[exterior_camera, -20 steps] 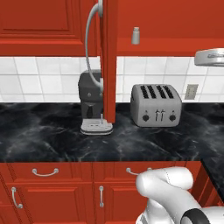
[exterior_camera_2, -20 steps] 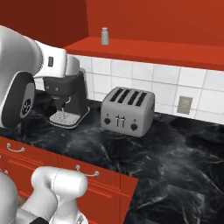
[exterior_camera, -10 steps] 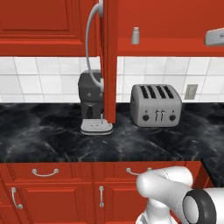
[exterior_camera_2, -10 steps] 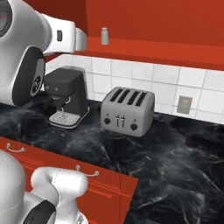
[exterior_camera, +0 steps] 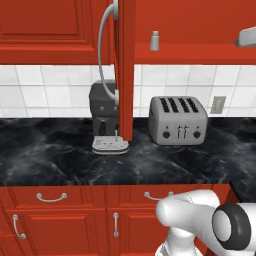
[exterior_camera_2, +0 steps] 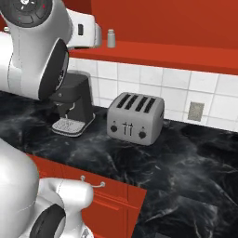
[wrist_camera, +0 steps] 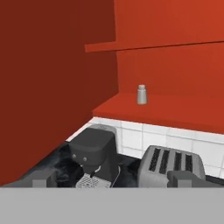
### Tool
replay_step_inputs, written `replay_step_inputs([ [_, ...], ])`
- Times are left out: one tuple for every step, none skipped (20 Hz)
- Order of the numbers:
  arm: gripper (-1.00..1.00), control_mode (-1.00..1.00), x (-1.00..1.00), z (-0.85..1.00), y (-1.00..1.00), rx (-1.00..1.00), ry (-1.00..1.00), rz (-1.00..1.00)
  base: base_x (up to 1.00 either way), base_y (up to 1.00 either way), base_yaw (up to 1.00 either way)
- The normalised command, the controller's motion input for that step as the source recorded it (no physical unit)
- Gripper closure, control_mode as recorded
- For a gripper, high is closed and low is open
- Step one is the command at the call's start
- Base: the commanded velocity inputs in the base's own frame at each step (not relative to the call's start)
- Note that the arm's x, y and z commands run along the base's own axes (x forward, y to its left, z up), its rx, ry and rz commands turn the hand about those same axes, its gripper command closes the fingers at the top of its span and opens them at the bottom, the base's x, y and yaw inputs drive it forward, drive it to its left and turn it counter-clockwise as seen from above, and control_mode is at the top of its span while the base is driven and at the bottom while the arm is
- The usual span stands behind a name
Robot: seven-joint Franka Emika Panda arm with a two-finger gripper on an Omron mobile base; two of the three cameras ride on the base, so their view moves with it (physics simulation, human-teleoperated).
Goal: Collect the paprika, ketchup, and shaker from the cabinet and place them next to the stove.
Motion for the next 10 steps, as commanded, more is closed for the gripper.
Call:
replay_step_inputs([
  [-1.00,-1.00,0.34,0.00,0.00,0.00,0.03,0.09,0.00,0.00,0.00],
  [-1.00,-1.00,0.41,0.00,0.00,0.00,0.04,0.09,0.00,0.00,0.00],
  [-1.00,-1.00,0.44,0.00,0.00,0.00,0.03,0.10,0.00,0.00,0.00],
  [-1.00,-1.00,0.45,0.01,-0.02,0.00,0.01,0.10,0.00,0.00,0.00],
  [-1.00,-1.00,0.45,0.04,-0.03,0.00,0.01,0.10,0.00,0.00,0.00],
  [-1.00,-1.00,0.47,0.05,0.00,0.00,0.01,0.08,0.00,0.00,0.00],
  [-1.00,-1.00,0.45,0.09,0.00,0.00,0.00,0.08,0.00,0.00,0.00],
  [-1.00,-1.00,0.41,0.11,0.00,0.00,0.00,0.08,0.00,0.00,0.00],
  [-1.00,-1.00,0.42,0.11,0.00,0.00,0.00,0.07,0.00,0.00,0.00],
  [-1.00,-1.00,0.47,0.08,0.00,0.00,0.00,0.07,0.00,0.00,0.00],
])
